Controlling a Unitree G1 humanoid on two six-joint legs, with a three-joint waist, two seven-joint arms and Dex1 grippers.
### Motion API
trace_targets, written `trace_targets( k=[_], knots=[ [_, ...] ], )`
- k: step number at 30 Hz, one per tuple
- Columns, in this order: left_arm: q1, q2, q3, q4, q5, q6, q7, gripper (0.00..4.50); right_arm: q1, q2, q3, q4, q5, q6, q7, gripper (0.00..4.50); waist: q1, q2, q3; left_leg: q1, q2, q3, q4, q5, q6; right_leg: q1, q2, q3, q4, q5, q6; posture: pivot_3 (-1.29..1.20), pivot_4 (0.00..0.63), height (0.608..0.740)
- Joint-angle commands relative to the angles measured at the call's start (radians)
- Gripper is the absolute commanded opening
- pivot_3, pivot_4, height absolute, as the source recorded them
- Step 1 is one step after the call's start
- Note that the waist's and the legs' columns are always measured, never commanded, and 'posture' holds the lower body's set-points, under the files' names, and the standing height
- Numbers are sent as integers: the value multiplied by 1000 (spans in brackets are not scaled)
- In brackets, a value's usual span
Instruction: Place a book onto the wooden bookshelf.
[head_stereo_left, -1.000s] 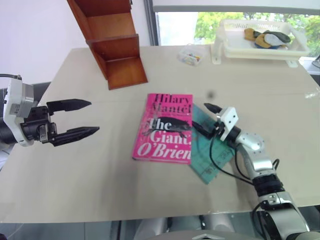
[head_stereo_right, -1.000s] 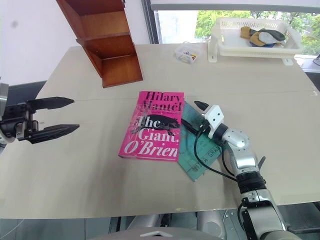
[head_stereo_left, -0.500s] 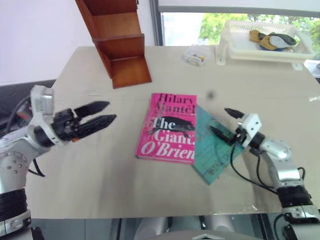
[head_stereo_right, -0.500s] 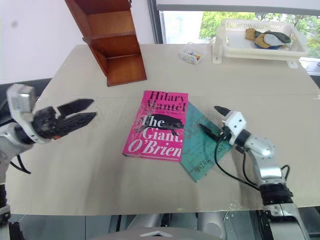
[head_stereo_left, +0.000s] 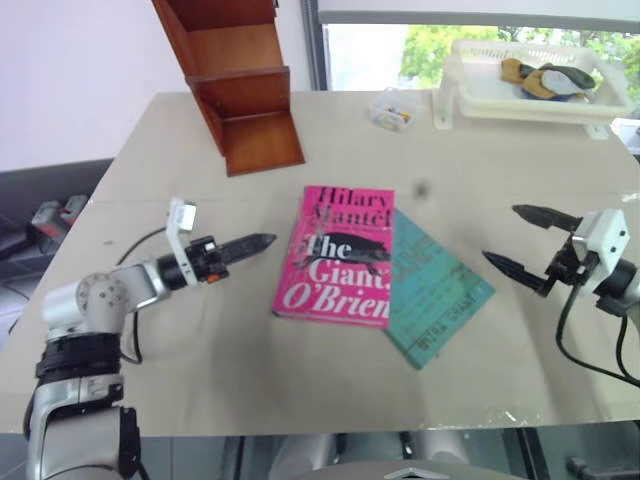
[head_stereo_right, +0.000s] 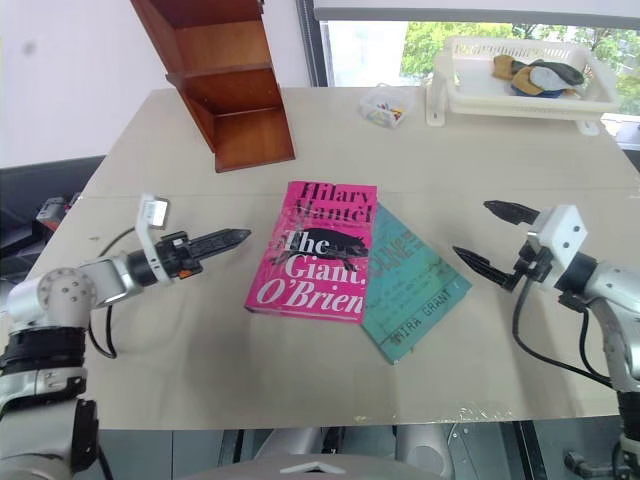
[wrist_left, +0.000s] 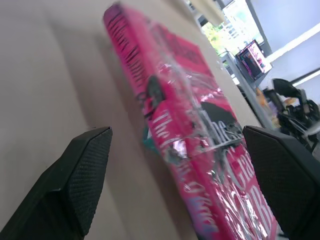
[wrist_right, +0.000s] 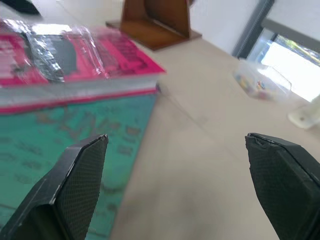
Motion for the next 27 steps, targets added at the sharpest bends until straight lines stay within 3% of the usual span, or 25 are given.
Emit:
trace_targets(
  k=[1, 8, 15, 22, 27],
  knots=[
    [-86, -2, -40, 107, 10, 94, -65, 4473, -12, -44, -44, -30, 26, 16, 44, 4500, 0, 0, 0, 0, 0, 0, 0, 0, 0, 0, 0, 0, 0, 0, 0, 0, 150, 740],
    [-258, -51, -102, 360, 55, 195, -173, 4473, -28, -38, -37, -45, 39, 44, 45, 4500, 0, -1, 0, -1, -1, 0, 2, 0, 0, 0, 0, -1, 0, 0, 0, 0, 150, 740],
    [-355, -55, -239, 474, 140, 243, -370, 4473, 9, -54, -68, -104, 142, 113, 114, 4500, -1, -1, 1, -3, -1, -1, 3, 0, 0, -1, 0, -1, 1, 0, 0, 0, 150, 740],
    [-426, -73, -329, 579, 252, 190, -508, 4473, 120, -134, -154, -216, 367, 326, 231, 4500, 1, -2, 1, -5, -2, -2, 7, 0, 0, -1, 0, -3, 1, 0, 0, 0, 150, 740],
    [-451, -85, -350, 608, 300, 180, -568, 4473, 190, -182, -184, -236, 351, 362, 279, 4500, 2, -4, 2, -8, -2, -5, 10, 0, 0, -1, -1, -6, 1, 0, 0, 0, 150, 740]
  ],
)
